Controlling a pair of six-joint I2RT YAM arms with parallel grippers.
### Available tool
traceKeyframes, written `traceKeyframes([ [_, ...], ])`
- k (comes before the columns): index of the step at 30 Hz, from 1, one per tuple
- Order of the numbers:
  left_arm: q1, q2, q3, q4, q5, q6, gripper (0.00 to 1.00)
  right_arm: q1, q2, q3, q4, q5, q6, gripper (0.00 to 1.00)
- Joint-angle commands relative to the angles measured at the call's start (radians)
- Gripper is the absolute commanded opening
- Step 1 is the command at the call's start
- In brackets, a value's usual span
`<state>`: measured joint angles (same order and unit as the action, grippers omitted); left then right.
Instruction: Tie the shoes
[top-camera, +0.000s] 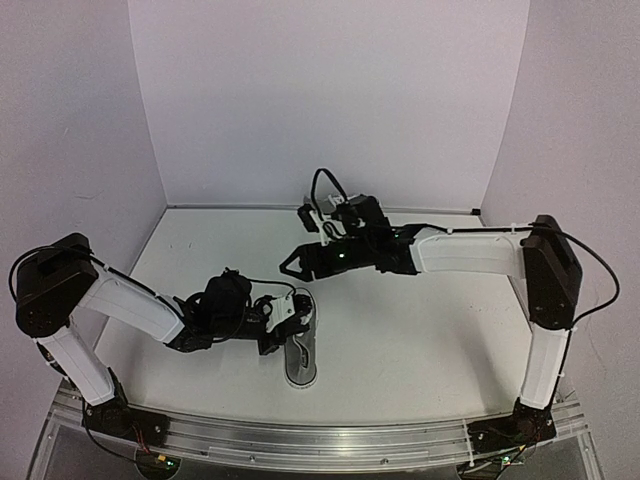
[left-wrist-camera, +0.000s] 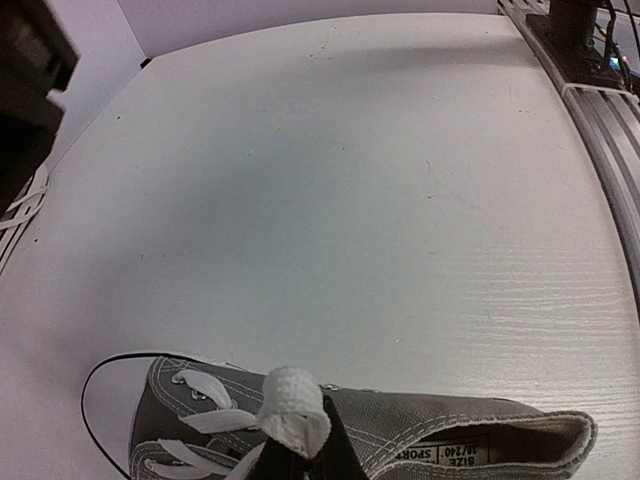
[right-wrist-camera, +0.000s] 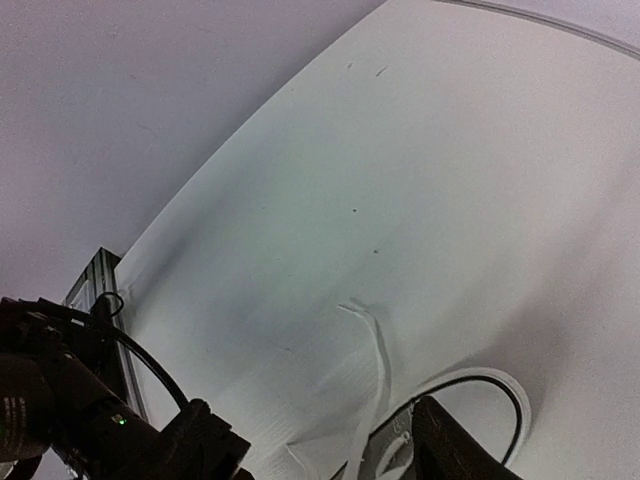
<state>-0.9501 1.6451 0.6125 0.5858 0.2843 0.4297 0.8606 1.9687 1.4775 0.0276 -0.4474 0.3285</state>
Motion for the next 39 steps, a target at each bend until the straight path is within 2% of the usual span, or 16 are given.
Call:
traceKeyframes([
  [1, -0.005, -0.008, 0.000, 0.032, -0.002, 0.009, 0.00, -0.044, -0.204, -0.131, 0.016, -0.021, 0.013, 0.64],
  [7, -0.005, -0.009, 0.000, 0.030, -0.020, 0.009, 0.00, -0.050, -0.334, -0.379, 0.094, -0.095, 0.081, 0.61],
  [13, -0.006, -0.002, 0.005, 0.044, -0.017, 0.004, 0.00, -0.014, -0.340, -0.514, 0.250, -0.163, 0.165, 0.52],
  [20, -0.006, -0.001, 0.011, 0.042, -0.010, 0.001, 0.00, 0.027, -0.284, -0.486, 0.270, -0.147, 0.152, 0.52],
  [31, -0.005, 0.005, 0.015, 0.055, -0.006, -0.009, 0.00, 0.045, -0.179, -0.441, 0.273, -0.151, 0.153, 0.42],
  [37, -0.005, 0.014, 0.023, 0.053, -0.005, -0.009, 0.00, 0.051, -0.158, -0.418, 0.275, -0.156, 0.148, 0.30],
  [39, -0.005, 0.017, 0.027, 0.048, -0.004, -0.006, 0.00, 0.052, -0.153, -0.412, 0.275, -0.160, 0.146, 0.23],
])
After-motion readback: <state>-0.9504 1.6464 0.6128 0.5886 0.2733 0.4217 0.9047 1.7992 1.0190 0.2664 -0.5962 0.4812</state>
